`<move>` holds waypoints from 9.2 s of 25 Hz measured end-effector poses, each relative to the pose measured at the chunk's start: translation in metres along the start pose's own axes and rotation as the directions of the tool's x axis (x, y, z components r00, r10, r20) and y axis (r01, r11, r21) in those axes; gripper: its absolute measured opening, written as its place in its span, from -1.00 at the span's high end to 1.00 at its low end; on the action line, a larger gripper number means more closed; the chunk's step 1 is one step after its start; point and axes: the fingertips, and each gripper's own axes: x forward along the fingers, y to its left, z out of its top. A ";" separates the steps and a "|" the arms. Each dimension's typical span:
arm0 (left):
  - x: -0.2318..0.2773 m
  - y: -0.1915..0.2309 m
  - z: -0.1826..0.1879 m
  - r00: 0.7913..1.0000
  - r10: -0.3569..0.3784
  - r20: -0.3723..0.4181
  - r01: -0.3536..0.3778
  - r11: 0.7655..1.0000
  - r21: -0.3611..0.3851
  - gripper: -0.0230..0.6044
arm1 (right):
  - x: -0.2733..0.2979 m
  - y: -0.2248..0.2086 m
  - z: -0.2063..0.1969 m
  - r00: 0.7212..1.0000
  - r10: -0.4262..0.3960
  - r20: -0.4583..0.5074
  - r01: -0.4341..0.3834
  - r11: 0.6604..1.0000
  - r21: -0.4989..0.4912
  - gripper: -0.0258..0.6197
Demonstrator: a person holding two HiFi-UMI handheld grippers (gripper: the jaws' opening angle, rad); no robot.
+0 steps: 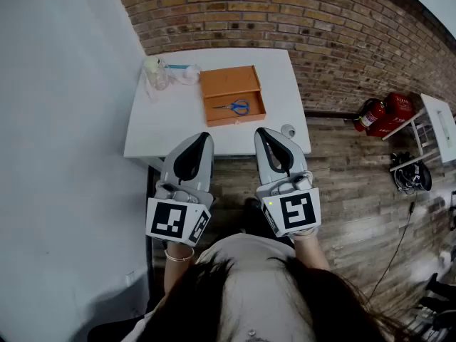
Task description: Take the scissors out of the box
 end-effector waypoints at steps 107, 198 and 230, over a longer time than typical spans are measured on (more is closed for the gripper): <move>0.243 0.142 -0.049 0.997 -0.019 -0.073 0.013 0.996 -0.083 0.93 | 0.219 -0.115 -0.089 0.972 0.147 -0.182 -0.152 0.988 -0.017 0.84; 0.184 0.211 -0.092 0.826 0.535 -0.178 -0.556 0.825 -0.101 0.93 | 0.231 -0.074 -0.363 0.156 0.494 -0.855 -0.844 0.517 0.145 0.48; 0.178 0.212 -0.105 0.813 0.542 -0.212 -0.571 0.813 -0.112 0.93 | 0.224 -0.075 -0.404 0.104 0.322 -0.941 -0.839 0.536 0.091 0.47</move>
